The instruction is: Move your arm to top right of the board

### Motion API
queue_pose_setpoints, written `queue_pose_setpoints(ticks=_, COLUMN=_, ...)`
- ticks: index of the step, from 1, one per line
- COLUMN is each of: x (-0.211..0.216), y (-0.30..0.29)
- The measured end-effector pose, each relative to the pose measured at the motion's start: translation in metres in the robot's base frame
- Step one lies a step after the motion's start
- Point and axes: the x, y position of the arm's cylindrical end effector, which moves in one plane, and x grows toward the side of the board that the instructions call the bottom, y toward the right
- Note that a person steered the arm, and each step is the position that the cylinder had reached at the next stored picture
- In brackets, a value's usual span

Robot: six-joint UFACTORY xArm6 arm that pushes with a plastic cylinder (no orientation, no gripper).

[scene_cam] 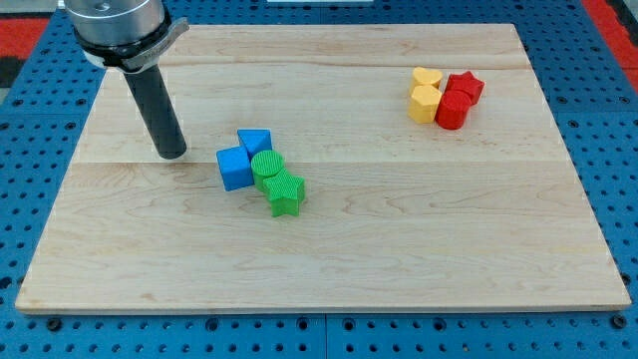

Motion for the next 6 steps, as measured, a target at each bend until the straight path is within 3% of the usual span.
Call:
queue_pose_setpoints(ticks=2, x=-0.049, y=0.012)
queue_pose_setpoints(ticks=3, x=-0.071, y=0.055)
queue_pose_setpoints(ticks=4, x=-0.083, y=0.088)
queue_pose_setpoints(ticks=6, x=-0.095, y=0.091)
